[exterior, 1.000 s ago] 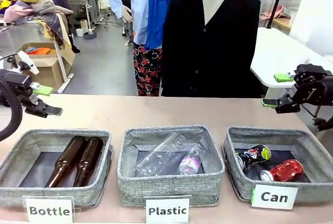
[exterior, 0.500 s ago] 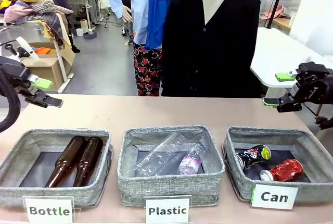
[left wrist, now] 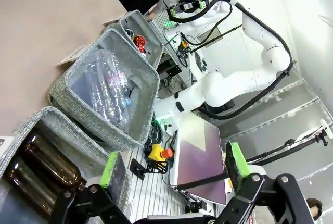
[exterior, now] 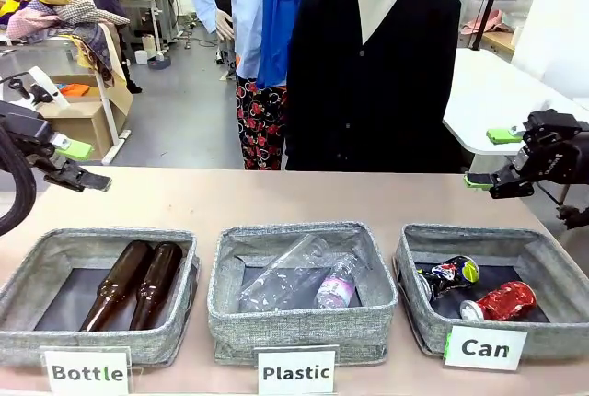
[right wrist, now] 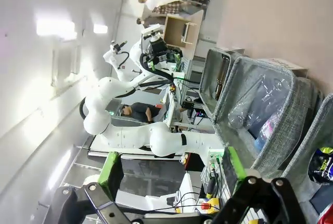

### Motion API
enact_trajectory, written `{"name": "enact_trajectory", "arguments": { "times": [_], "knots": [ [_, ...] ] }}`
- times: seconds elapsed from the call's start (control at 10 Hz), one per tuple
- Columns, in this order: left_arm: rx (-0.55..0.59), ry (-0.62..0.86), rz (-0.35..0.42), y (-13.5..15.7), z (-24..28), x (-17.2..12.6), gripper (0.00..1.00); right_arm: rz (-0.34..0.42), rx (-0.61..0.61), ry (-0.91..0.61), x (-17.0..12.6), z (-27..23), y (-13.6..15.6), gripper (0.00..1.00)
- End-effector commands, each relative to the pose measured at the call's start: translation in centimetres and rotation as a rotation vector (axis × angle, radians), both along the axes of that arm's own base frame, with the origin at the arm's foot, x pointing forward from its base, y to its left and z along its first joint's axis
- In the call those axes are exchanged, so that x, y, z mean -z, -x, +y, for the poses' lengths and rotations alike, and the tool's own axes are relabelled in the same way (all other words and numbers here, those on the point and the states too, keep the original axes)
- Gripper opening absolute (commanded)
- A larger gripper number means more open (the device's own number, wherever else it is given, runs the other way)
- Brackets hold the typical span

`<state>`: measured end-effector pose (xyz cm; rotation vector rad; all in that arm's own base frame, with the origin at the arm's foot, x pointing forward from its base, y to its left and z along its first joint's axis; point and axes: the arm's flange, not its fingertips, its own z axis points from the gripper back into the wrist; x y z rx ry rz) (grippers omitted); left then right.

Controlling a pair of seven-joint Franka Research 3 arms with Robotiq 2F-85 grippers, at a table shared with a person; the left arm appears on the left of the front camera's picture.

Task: Sort the can waste into the basket.
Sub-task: Pick up the can waste from the table and place it in the right Fabric basket.

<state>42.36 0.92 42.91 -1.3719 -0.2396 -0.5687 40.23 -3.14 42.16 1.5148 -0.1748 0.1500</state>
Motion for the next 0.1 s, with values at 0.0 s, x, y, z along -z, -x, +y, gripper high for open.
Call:
{"name": "enact_trajectory", "arguments": {
  "times": [0.0],
  "knots": [
    [0.006,-0.004,-0.014,0.17,0.14,0.26,1.0,-0.005,-0.008,0.013,-0.33,0.03,0.14,1.0]
  ]
}}
